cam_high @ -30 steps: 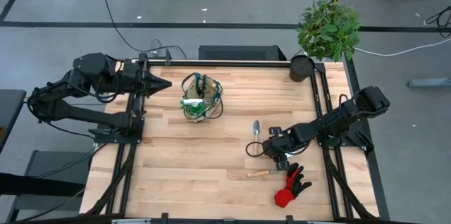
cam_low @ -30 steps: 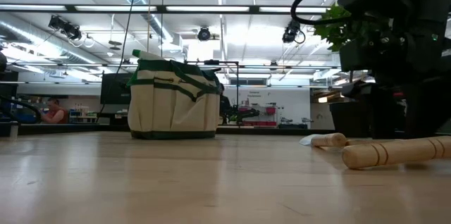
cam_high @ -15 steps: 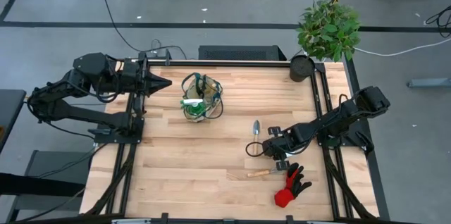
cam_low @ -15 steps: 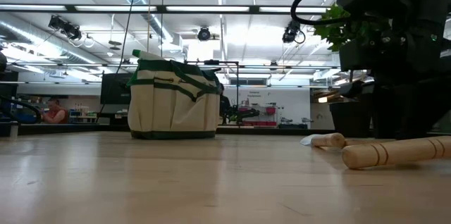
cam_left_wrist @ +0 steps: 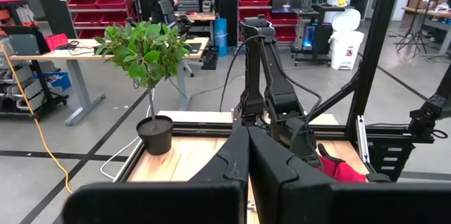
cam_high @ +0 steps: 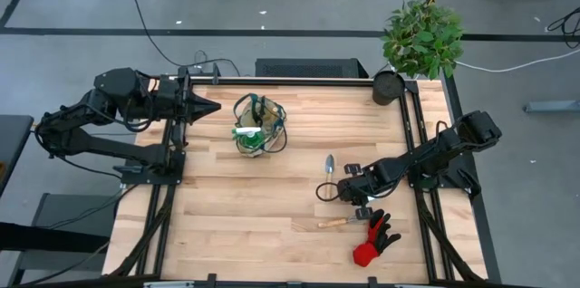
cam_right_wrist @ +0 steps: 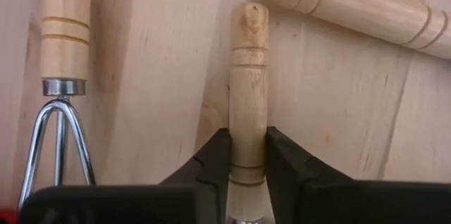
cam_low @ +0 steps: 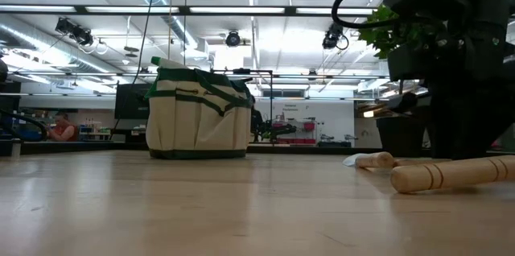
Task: Pick & Place Garden tools in Gardening bag
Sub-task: Put the right brown trowel into the gardening bag
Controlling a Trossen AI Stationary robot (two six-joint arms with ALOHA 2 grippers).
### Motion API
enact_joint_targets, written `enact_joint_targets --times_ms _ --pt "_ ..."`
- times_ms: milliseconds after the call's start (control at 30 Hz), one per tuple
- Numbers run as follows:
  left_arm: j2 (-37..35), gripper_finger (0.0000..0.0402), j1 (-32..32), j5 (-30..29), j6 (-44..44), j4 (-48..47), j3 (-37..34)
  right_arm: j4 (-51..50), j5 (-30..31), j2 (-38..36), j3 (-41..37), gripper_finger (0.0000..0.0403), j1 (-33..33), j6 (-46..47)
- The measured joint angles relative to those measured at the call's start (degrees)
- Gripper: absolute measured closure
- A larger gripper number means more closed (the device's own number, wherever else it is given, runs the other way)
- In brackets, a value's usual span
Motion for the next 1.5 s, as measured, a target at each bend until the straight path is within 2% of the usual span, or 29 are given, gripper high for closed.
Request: enact_joint_targets --times_ms 367,967,1367,1500 --pt "0.02 0.0397 0.0 0.0 -0.02 0.0 0.0 -1.07 -2.4 -0.75 2.76 0.0336 -0.09 0.32" --pt "0.04 0.0398 0.0 0.02 0.02 0.35 0.0 -5.41 1.39 -7.09 13.72 0.0337 -2.82 3.04" --pt "0.04 0.0398 0.0 0.02 0.02 0.39 -0.02 -6.09 1.52 -7.39 22.28 0.0337 -6.9 2.82" --pt "0.04 0.0398 0.01 0.02 0.01 0.39 -0.02 -6.22 3.45 -7.39 25.14 0.0337 -8.18 2.54"
